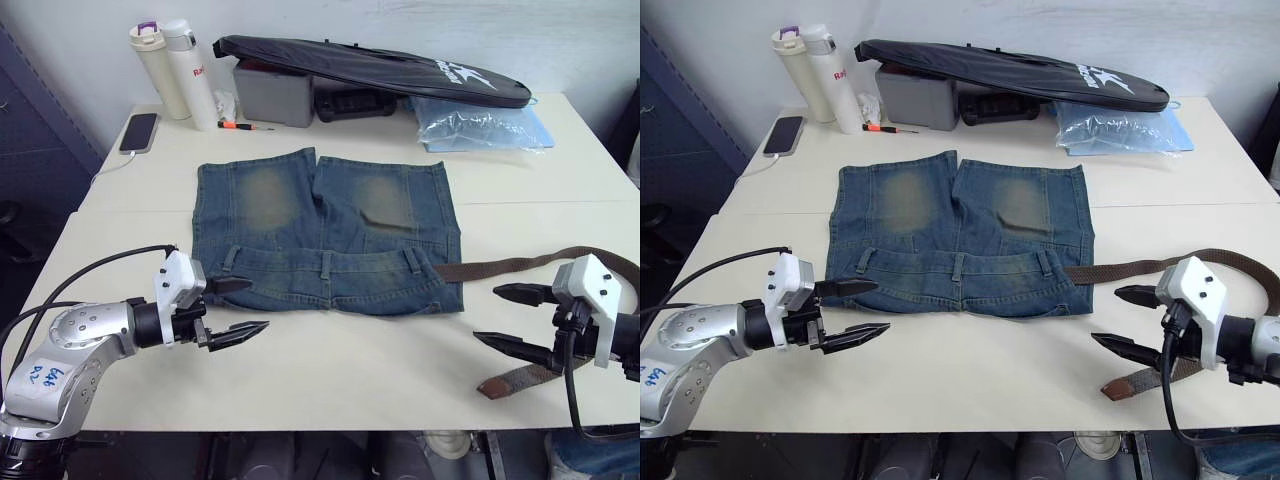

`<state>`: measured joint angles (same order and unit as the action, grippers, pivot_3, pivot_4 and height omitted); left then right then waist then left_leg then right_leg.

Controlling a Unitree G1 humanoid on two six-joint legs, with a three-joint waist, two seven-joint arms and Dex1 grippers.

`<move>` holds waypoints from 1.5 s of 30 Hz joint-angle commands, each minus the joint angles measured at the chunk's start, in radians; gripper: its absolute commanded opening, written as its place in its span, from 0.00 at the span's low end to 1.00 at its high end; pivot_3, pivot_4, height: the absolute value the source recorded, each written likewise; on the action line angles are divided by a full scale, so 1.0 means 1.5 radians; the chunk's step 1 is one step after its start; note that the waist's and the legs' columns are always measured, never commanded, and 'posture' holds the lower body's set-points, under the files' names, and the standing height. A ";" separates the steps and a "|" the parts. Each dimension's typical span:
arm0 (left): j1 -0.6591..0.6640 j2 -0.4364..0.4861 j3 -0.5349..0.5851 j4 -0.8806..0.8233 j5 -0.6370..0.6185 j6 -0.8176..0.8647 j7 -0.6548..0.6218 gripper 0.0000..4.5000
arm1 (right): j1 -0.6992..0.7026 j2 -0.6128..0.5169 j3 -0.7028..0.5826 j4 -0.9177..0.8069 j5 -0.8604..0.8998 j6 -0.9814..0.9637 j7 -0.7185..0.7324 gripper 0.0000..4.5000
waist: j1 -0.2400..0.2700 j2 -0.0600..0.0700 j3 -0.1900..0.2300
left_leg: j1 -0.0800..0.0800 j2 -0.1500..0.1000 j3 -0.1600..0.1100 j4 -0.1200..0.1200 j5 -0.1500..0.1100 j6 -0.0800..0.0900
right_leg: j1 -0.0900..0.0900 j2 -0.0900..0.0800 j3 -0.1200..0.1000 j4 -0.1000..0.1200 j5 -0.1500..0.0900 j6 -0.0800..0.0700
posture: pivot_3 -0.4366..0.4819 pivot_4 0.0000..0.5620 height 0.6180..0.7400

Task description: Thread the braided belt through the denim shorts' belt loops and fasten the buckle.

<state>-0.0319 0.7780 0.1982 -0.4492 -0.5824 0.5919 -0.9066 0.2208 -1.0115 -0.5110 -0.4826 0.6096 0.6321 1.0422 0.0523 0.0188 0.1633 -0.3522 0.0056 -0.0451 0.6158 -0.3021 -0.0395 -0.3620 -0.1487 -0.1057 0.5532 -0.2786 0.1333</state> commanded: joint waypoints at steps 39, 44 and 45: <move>-0.358 -0.079 -0.245 0.079 -0.020 0.075 -0.094 0.98 | 0.014 0.058 -0.072 -0.198 0.098 0.122 -0.154 1.00 | 0.013 0.000 -0.002 | -0.001 0.003 0.001 0.004 -0.001 -0.001 | 0.000 0.005 0.002 0.001 0.002 -0.002 | 0.48 0.27 1.00; -0.425 -0.109 -0.347 0.126 0.022 0.021 -0.194 0.98 | 0.179 0.095 -0.246 -0.292 0.108 0.165 -0.132 1.00 | 0.011 0.001 -0.002 | -0.001 0.005 0.002 0.002 -0.001 -0.001 | 0.000 0.007 0.002 0.001 0.002 -0.001 | 0.48 0.27 1.00; -0.438 -0.113 -0.366 0.142 0.038 0.004 -0.218 0.98 | 0.215 0.103 -0.291 -0.313 0.116 0.178 -0.124 1.00 | 0.011 0.000 -0.002 | -0.001 0.005 0.002 0.002 -0.001 -0.001 | 0.000 0.007 0.002 0.001 0.002 -0.001 | 0.48 0.27 1.00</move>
<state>-0.6638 0.6082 -0.3231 -0.2531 -0.5600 0.6460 -1.1745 0.5066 -0.8717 -0.8272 -0.8569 0.7600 0.8761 0.8334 0.0692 0.0194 0.1607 -0.3536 0.0138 -0.0414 0.6193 -0.3042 -0.0418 -0.3626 -0.1376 -0.1022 0.5548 -0.2755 0.1317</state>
